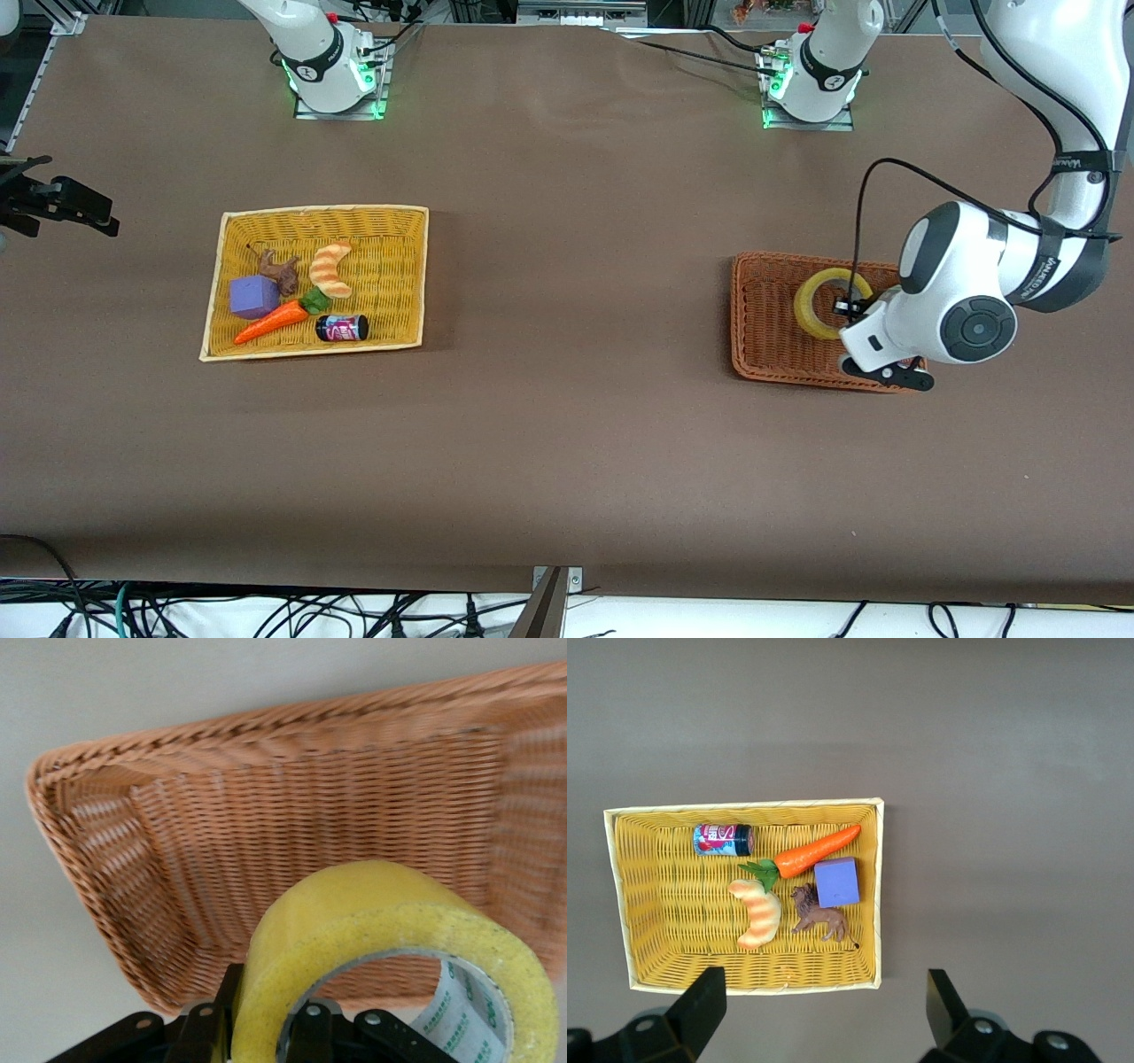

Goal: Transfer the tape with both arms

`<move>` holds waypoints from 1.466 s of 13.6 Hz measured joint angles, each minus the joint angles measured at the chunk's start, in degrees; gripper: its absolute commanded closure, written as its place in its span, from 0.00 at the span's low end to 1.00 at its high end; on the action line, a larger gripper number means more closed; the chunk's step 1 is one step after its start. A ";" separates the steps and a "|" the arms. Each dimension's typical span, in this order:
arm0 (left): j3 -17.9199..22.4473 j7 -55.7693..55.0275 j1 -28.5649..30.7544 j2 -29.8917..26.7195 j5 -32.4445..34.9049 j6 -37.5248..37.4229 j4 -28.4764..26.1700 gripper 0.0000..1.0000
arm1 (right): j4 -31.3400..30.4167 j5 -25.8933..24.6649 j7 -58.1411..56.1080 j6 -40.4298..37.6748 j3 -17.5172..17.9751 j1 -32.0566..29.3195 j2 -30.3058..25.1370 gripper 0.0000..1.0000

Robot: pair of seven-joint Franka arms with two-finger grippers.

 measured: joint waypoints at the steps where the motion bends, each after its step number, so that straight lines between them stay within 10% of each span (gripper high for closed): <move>1: -0.05 0.65 0.96 0.18 0.98 3.59 -3.00 1.00 | 0.00 0.00 0.00 0.00 0.00 0.00 0.02 0.00; 4: -0.35 1.59 1.65 0.91 1.82 10.36 -7.76 0.88 | 0.00 0.00 0.00 0.00 0.00 0.00 0.05 0.00; 5: -0.63 1.72 1.63 1.30 1.93 11.78 -8.11 0.61 | 0.00 0.00 0.00 0.01 0.00 0.00 0.06 0.00; 6: -0.91 1.82 1.55 1.84 2.19 12.82 -8.20 0.01 | 0.01 0.00 0.00 0.01 0.00 0.00 0.07 0.00; 14: -5.60 2.41 0.63 -4.07 2.43 12.93 -5.06 0.00 | 0.03 0.00 0.00 0.02 0.00 0.00 0.12 0.00; 20: -6.89 2.43 0.76 -17.73 0.78 -11.10 11.67 0.00 | 0.16 0.00 0.00 0.02 0.00 0.00 0.31 0.00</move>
